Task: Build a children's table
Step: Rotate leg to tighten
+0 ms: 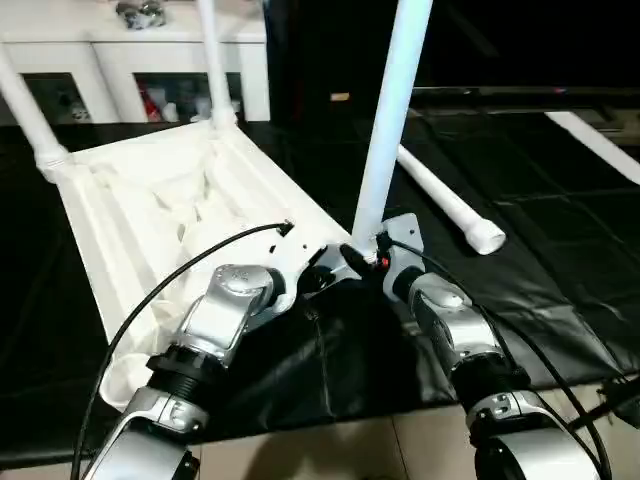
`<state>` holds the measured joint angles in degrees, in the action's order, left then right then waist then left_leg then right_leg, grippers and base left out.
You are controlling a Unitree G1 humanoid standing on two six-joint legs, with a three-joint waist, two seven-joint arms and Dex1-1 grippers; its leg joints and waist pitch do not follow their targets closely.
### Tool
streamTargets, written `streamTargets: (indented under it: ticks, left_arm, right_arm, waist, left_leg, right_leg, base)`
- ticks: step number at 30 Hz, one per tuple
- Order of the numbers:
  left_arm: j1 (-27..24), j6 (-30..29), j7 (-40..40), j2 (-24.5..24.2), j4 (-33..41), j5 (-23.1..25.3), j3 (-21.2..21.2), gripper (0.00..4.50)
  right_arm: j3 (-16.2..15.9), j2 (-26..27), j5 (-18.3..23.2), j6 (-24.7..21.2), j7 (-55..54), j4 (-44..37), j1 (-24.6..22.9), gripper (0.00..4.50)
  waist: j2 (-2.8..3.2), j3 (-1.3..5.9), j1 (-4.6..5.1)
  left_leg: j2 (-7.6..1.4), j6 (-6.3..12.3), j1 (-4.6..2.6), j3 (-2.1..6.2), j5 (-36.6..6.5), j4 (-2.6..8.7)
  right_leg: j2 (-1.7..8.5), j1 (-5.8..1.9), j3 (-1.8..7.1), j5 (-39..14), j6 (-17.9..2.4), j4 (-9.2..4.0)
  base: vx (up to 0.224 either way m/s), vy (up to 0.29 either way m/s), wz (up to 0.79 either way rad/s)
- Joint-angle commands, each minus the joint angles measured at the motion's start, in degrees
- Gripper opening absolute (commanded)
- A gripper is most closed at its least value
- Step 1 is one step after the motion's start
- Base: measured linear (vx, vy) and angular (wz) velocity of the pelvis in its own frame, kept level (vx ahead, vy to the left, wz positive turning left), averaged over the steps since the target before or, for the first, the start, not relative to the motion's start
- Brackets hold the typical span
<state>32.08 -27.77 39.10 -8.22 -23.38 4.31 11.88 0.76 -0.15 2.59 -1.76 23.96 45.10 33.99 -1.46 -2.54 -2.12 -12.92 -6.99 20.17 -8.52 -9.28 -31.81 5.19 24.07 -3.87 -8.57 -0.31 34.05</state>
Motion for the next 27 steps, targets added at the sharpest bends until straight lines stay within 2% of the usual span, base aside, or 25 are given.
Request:
streamTargets:
  ticks: [1, 4, 7, 9, 10, 15, 17, 18, 20, 24, 27]
  left_arm:
    - [1.05, 0.66, -2.92, 1.51, 0.62, -0.22, -0.22, 0.0]
    - [0.36, 0.39, -1.16, -0.05, 1.57, 0.04, 0.37, 0.0]
    - [-0.23, 0.54, 1.14, -2.29, 2.06, 0.2, 0.87, 0.0]
    - [-0.49, 0.77, 2.8, -3.75, 2.31, -0.01, 1.29, 0.0]
    - [-0.74, 1.26, 4.6, -4.95, 2.6, -0.06, 1.93, 0.0]
    - [-1.94, 3.07, 11.99, -9.03, 4.13, -1.0, 3.91, 0.0]
    - [-2.55, 4.81, 15.7, -11.16, 4.77, -1.27, 5.2, 0.0]
    - [-3.06, 6.47, 20.06, -13.47, 5.15, -1.9, 6.21, 0.0]
    - [-3.16, 8.29, 22.3, -14.59, 5.03, -2.21, 6.64, 0.0]
    - [-3.31, 11.83, 29.17, -17.49, 5.47, -3.71, 8.01, 0.0]
    - [-3.37, 13.62, 33.48, -19.29, 6.45, -4.3, 9.28, 0.0]
  right_arm:
    - [-4.79, 5.1, -0.16, -0.49, 4.1, -0.67, -0.52, 3.58]
    - [-4.01, 4.3, 0.51, 0.18, 4.6, -1.27, -1.13, 3.83]
    - [-3.83, 1.94, 1.31, 1.98, 7.93, -3.02, -2.54, 4.06]
    - [-4.19, -0.02, 1.83, 4.03, 11.49, -4.37, -3.58, 4.28]
    - [-4.21, -1.64, 2.46, 4.42, 14.2, -5.3, -4.18, 4.4]
    - [-4.53, -7.99, 4.81, 4.8, 25.81, -8.3, -5.59, 4.46]
    - [-4.61, -10.67, 5.94, 2.99, 31.13, -9.65, -5.72, 4.46]
    - [-5.01, -13.76, 7.21, 0.82, 37.69, -10.96, -5.42, 4.46]
    - [-5.43, -15.18, 7.64, 0.15, 40.71, -11.07, -4.93, 4.46]
    - [-7.84, -17.87, 6.9, 0.87, 47.05, -10.43, -3.27, 4.46]
    - [-9.72, -18.8, 5.82, 1.88, 50.45, -9.87, -2.27, 4.46]
  waist:
    - [-0.06, 3.76, -0.59]
    - [0.03, 3.59, -0.54]
    - [0.03, 3.43, -0.34]
    - [-0.11, 3.43, -0.35]
    - [0.01, 3.43, -0.49]
    - [0.06, 3.57, -0.66]
    - [0.03, 3.63, -0.69]
    - [0.17, 3.57, -0.83]
    - [0.21, 3.52, -1.06]
    - [0.3, 3.45, -1.91]
    - [0.31, 3.54, -2.36]
  left_leg:
    - [1.01, 2.95, 0.95, -1.45, -13.65, 2.96]
    - [0.93, 2.66, 0.79, -1.43, -14.86, 3.11]
    - [0.94, 2.44, 0.73, -1.38, -17.15, 3.22]
    - [0.87, 2.55, 0.63, -1.4, -17.57, 3.19]
    - [0.77, 2.88, 0.7, -1.29, -17.48, 3.27]
    - [0.65, 3.81, 0.83, -1.45, -15.23, 3.03]
    - [0.66, 4.21, 0.83, -1.44, -15.24, 2.95]
    - [0.63, 4.4, 0.72, -1.41, -15.52, 2.98]
    - [0.54, 4.55, 0.65, -1.48, -15.51, 2.94]
    - [0.4, 3.49, 0.19, -1.48, -16.69, 3.03]
    - [0.29, 3.16, 0.13, -1.52, -16.27, 3.03]
  right_leg:
    - [1.36, -3.5, 1.36, -15.98, -9.39, -4.1]
    - [1.36, -3.46, 1.33, -17.39, -9.52, -4.21]
    - [1.35, -3.31, 1.31, -20.59, -8.56, -4.6]
    - [1.37, -3.24, 1.33, -21.0, -8.47, -4.67]
    - [1.39, -3.36, 1.32, -20.26, -8.7, -4.61]
    - [1.35, -3.48, 1.47, -15.84, -10.48, -4.09]
    - [1.39, -3.63, 1.43, -15.85, -10.87, -4.01]
    - [1.34, -3.64, 1.41, -15.97, -11.16, -4.05]
    - [1.34, -3.5, 1.47, -15.56, -11.42, -3.97]
    - [1.46, -3.17, 1.5, -17.05, -11.89, -3.97]
    - [1.43, -3.24, 1.53, -15.74, -12.18, -3.7]
  base:
    - [0.0, 0.0, 0.0]
    - [0.0, 0.0, 0.0]
    - [0.0, 0.0, 0.0]
    - [0.0, 0.0, 0.0]
    - [0.0, 0.0, 0.0]
    - [0.0, 0.0, 0.0]
    - [0.0, 0.0, 0.0]
    - [0.0, 0.0, 0.0]
    - [0.0, 0.0, 0.0]
    - [0.0, 0.0, 0.0]
    - [0.0, 0.0, 0.0]
